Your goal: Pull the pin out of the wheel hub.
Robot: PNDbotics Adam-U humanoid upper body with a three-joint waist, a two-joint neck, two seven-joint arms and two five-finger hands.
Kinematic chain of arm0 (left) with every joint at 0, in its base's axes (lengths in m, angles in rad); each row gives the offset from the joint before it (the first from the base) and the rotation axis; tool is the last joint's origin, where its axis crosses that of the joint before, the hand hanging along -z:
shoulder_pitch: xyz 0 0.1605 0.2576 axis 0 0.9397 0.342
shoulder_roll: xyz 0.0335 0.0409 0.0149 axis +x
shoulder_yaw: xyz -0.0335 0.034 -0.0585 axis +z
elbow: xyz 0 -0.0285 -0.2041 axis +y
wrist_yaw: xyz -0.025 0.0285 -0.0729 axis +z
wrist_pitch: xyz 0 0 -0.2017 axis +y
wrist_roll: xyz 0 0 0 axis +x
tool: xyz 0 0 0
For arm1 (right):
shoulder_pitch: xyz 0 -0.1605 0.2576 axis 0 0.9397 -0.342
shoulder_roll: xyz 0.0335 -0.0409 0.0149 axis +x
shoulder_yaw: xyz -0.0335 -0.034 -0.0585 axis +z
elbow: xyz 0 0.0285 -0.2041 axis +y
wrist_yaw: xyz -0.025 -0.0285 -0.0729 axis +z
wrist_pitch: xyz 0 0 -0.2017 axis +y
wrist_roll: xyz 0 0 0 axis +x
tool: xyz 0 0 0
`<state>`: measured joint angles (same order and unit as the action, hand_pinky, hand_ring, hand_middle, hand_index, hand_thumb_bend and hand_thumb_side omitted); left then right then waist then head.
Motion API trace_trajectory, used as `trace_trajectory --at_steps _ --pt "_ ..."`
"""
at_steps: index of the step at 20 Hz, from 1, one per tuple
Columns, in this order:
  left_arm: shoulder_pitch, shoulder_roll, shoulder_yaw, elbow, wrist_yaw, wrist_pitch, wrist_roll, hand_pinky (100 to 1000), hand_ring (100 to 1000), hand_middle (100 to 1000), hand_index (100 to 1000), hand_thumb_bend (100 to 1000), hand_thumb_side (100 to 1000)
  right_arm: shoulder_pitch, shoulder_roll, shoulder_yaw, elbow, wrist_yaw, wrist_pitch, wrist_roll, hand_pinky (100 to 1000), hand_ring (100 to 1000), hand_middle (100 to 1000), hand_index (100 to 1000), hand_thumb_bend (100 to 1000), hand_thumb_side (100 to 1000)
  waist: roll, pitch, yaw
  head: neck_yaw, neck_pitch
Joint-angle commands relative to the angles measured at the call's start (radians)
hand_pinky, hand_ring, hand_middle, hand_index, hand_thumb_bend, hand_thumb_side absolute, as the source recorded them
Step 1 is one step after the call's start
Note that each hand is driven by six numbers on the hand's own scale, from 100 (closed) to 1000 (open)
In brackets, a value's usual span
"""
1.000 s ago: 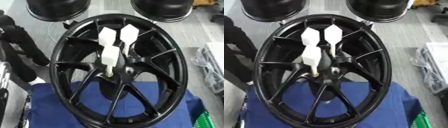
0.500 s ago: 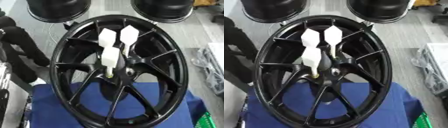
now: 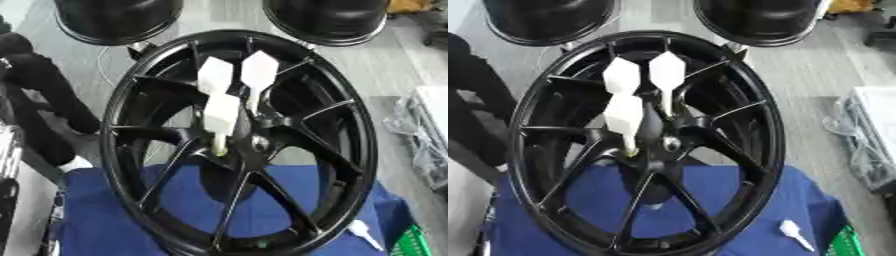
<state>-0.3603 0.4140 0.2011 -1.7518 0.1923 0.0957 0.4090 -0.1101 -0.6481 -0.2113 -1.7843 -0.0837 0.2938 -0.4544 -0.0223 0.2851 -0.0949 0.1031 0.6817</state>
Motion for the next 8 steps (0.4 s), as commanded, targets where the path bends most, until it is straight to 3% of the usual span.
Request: trace_trajectory --at_steps 1,5,6,7,8 --pt "-0.01 0.027 0.005 -0.022 -0.003 0.0 -0.002 593 746 659 715 266 821 -0.042 -0.056 0.024 -0.171 -0.092 -0.07 -0.054 770 777 820 867 100 434 -0.003 -0.02 0.003 -0.006 -0.007" --pt "-0.013 0.023 0.0 -0.023 -0.002 0.0 -0.007 593 747 659 715 267 820 -0.146 -0.067 0.076 -0.213 -0.205 -0.203 -0.046 758 746 787 887 100 413 -0.005 -0.025 0.01 -0.012 -0.006" --pt "-0.013 0.022 -0.001 -0.024 -0.001 0.001 -0.008 593 747 662 717 274 815 -0.172 -0.06 0.088 -0.214 -0.232 -0.228 -0.046 765 747 789 885 100 302 -0.005 -0.026 0.011 -0.012 -0.005" --pt "-0.014 0.021 -0.003 -0.024 -0.001 0.001 -0.009 593 747 663 717 268 820 -0.199 -0.05 0.103 -0.215 -0.258 -0.243 -0.043 771 754 796 886 100 448 -0.004 -0.027 0.013 -0.012 -0.004" --pt "-0.016 0.019 -0.004 -0.024 -0.001 0.001 -0.011 593 748 664 718 268 820 -0.223 -0.037 0.119 -0.215 -0.287 -0.254 -0.035 774 758 801 887 100 455 -0.003 -0.028 0.015 -0.01 -0.004"
